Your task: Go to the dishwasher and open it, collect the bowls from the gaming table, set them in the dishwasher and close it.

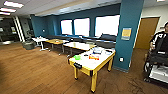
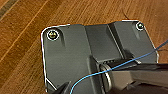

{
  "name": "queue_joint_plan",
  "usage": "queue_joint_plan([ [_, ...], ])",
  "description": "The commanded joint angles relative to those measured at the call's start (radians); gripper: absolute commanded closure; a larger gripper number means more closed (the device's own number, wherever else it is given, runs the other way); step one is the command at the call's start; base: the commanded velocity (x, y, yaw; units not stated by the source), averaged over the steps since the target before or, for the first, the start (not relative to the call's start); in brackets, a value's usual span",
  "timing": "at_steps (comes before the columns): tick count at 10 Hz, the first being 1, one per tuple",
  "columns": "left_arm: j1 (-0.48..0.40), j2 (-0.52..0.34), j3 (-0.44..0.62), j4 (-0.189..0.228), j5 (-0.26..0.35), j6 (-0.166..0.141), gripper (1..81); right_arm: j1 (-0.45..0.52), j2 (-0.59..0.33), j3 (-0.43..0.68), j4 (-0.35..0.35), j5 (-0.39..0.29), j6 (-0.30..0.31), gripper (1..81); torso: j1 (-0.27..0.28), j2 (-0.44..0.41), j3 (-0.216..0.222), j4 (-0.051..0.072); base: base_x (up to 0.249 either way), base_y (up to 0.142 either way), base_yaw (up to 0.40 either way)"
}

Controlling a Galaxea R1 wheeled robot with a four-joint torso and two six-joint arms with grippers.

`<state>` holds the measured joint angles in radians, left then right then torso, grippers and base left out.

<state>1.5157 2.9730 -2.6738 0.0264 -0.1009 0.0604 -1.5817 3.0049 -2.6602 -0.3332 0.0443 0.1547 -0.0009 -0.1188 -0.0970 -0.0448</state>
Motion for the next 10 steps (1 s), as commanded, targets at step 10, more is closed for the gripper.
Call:
queue_joint_plan([
  [10,-0.055,-0.009,0.0,0.004,0.047,0.009,1.0,0.048,0.005,0.004,-0.017,-0.047,-0.003,1.0,0.001,0.0,0.0,0.0,0.0,0.0,-0.155],
])
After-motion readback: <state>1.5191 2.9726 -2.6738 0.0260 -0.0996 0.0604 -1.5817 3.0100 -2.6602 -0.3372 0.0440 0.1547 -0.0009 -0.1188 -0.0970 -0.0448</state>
